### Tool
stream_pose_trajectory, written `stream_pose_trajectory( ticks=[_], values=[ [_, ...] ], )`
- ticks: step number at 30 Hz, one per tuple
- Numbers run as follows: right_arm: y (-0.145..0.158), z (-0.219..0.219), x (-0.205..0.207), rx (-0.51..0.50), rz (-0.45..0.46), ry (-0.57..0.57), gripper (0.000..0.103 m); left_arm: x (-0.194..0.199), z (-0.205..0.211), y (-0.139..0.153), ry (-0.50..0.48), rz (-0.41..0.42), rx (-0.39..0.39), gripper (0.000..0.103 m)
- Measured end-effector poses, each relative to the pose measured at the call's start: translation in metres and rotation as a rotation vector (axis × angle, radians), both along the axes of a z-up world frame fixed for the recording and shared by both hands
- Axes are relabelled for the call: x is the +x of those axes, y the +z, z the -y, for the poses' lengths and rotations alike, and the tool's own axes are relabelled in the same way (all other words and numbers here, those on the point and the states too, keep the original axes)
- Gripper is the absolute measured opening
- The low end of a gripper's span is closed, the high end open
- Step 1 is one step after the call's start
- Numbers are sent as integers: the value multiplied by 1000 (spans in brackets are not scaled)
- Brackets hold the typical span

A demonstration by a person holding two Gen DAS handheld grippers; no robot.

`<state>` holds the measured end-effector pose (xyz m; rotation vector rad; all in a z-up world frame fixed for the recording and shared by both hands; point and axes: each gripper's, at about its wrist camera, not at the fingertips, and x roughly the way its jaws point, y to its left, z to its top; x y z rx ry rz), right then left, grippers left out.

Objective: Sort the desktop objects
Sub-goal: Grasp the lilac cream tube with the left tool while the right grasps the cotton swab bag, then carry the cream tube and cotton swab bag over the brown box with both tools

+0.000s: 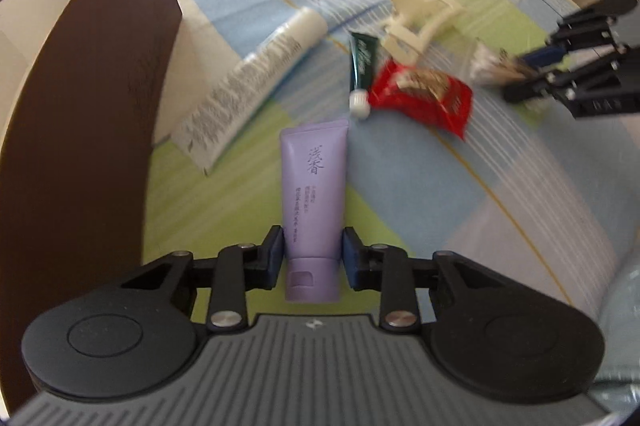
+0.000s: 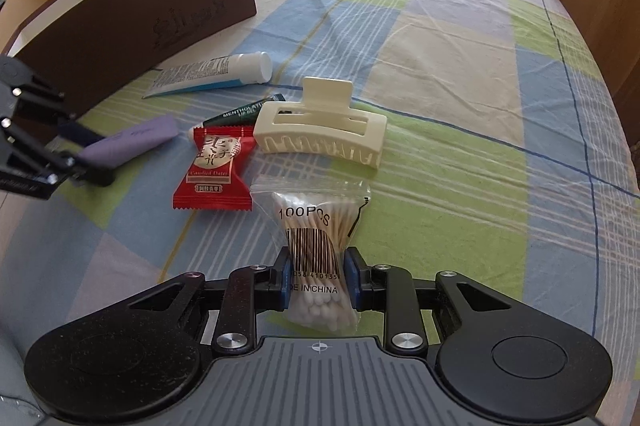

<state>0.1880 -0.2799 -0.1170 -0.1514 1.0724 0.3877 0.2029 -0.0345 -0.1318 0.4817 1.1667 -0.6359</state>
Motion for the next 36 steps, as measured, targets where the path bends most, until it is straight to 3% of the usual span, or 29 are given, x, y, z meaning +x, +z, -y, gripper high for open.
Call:
stream_pose_trajectory(
  ticks=[3,5,8,10,13,15,21,28,36],
  values=[
    [0,-1,-1,-6,3,8,30,-3,-2,2,34,-9,-14,29],
    [-1,-1,-2,-11,5,13,30,5,0,2,73,-3,-20,45],
    [-1,-2,-4,-17,9,20,30,12,5,-3,90,-18,-22,48],
    [-2,-3,-5,-19,15,16,30,11,8,-4,83,-18,-26,45],
    [-2,-5,-6,-31,20,15,30,6,6,-3,74,-16,-33,28],
    [-1,-8,-7,-46,12,23,25,0,4,-2,82,-19,-31,28],
    [10,-9,-19,-10,-6,49,24,-27,-5,14,104,14,-41,28],
    [37,-15,-36,40,7,92,24,-52,-20,48,150,72,-86,28],
    [57,-35,-45,74,14,180,24,-71,-46,85,212,152,-74,28]
  ],
)
